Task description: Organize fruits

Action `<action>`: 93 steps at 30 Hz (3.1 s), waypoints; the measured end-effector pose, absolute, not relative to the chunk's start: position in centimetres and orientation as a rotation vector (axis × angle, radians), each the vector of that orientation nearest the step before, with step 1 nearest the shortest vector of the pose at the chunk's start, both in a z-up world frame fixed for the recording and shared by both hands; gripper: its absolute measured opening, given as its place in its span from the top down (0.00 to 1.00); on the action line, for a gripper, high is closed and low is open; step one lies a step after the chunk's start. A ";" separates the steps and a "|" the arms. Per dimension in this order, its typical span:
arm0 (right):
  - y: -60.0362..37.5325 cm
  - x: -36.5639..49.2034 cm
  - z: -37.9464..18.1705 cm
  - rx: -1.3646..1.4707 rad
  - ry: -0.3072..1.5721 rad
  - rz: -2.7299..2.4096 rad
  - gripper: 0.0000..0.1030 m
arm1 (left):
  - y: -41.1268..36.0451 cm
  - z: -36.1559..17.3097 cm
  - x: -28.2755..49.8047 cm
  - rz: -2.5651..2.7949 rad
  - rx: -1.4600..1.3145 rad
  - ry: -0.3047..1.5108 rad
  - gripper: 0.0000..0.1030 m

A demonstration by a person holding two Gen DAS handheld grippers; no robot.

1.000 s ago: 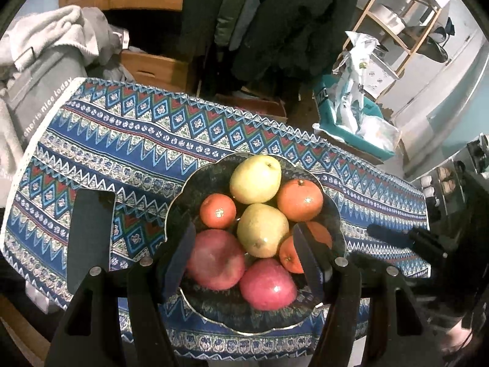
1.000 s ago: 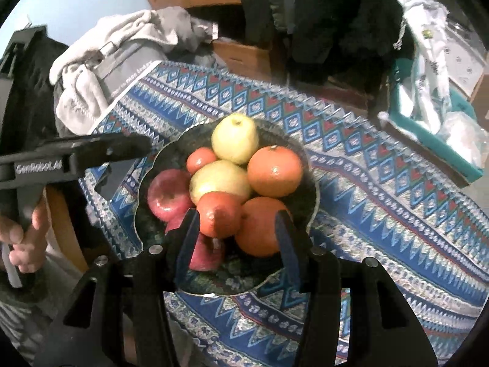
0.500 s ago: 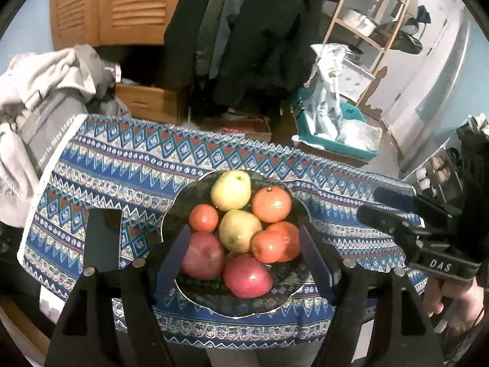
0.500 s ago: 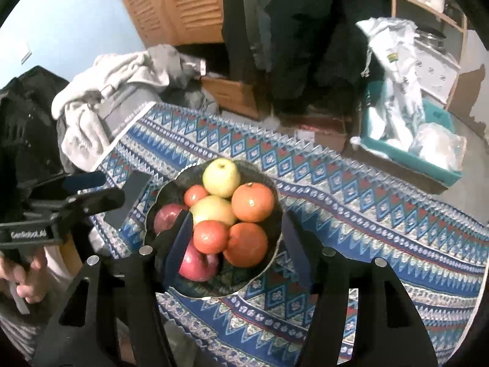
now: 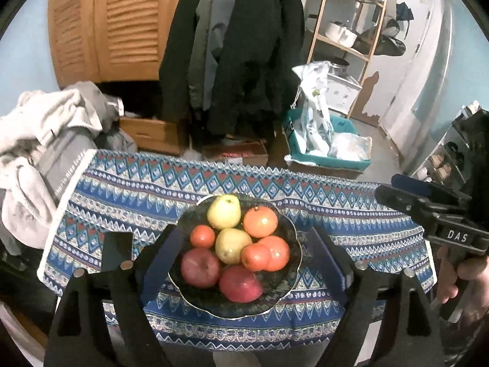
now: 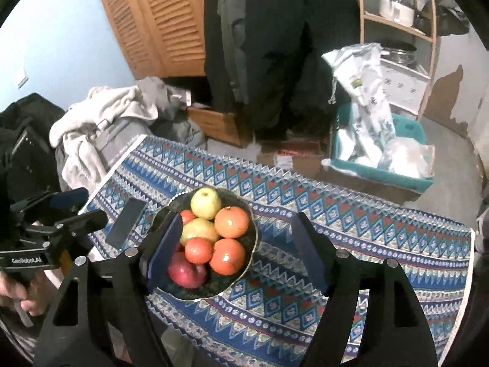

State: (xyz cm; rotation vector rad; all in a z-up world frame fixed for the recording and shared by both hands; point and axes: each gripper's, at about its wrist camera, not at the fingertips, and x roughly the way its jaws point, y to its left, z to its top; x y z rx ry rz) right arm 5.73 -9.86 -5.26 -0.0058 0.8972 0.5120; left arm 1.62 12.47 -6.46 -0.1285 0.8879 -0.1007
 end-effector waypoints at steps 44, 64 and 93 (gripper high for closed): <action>-14.7 3.6 -1.5 -0.048 0.746 0.379 0.26 | 7.8 -1.9 -0.4 -0.063 0.014 0.730 0.02; -14.2 3.4 -1.5 -0.061 0.752 0.392 0.26 | 7.8 -2.1 -0.5 -0.062 0.020 0.737 0.02; -14.1 3.3 -1.6 -0.066 0.752 0.390 0.26 | 7.7 -1.1 -1.0 -0.012 0.012 0.717 0.02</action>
